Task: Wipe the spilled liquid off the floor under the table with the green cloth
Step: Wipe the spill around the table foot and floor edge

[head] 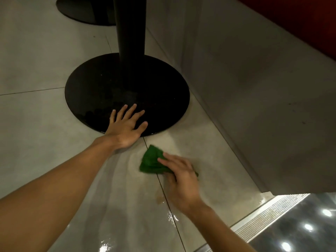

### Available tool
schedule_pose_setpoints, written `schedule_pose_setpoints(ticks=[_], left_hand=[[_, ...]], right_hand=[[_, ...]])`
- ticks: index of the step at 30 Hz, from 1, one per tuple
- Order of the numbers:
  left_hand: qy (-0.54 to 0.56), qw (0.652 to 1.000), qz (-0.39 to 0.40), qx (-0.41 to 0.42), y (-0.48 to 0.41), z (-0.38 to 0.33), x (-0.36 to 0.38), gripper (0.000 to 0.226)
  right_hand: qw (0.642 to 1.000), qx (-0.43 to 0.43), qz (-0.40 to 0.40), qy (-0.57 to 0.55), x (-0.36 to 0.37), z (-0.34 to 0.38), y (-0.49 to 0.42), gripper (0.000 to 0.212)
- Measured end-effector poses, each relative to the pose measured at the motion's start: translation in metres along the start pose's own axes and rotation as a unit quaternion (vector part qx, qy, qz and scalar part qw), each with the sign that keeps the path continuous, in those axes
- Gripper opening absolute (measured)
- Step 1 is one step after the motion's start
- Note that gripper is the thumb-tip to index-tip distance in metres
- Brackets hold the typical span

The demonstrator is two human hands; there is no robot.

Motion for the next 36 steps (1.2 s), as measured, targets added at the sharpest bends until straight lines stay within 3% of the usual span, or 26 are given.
schedule_pose_setpoints(ticks=[5,9,15,18,21,26,29,32,36], left_hand=[[0.094,0.986,-0.113,0.078,0.052,-0.008,-0.007,0.034],[0.132,0.980,-0.120,0.088,0.115,-0.010,0.007,0.026],[0.177,0.974,-0.091,0.107,0.163,-0.046,0.018,0.038],[0.166,0.972,-0.006,0.164,0.175,-0.083,0.036,0.057],[0.171,0.974,0.045,0.141,0.193,-0.083,0.061,0.069],[0.197,0.975,0.051,0.092,0.217,-0.087,0.086,0.082],[0.159,0.983,0.044,0.084,0.213,-0.094,0.095,0.076],[0.051,0.989,-0.033,0.134,0.208,-0.090,0.096,0.046],[0.120,0.973,-0.143,0.136,0.199,-0.080,0.076,0.027]], right_hand=[[0.984,-0.140,0.110,-0.018,0.014,0.020,0.050,0.032],[0.964,-0.201,0.172,0.018,-0.010,-0.003,0.059,0.035],[0.991,-0.105,0.083,0.013,-0.021,-0.012,0.024,0.036],[0.976,-0.144,0.158,-0.027,0.004,0.028,0.026,0.039],[0.952,-0.155,0.241,-0.108,0.007,0.050,0.037,0.043],[0.889,-0.035,0.337,-0.307,-0.019,0.038,0.040,0.030],[0.921,-0.030,0.243,-0.303,-0.039,0.025,0.004,0.016],[0.967,-0.008,0.124,-0.221,-0.050,0.000,-0.053,0.024],[0.993,-0.039,0.105,-0.037,-0.041,-0.017,-0.126,0.030]])
Point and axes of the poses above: each hand's wrist, its own y-axis away from the middle knuckle, its own x-axis out of the palm, z = x × y, the point moved 5 cm from there along -y, towards the middle knuckle, and after that the axes turned 12 degrees about z, right-handed, at the moved point
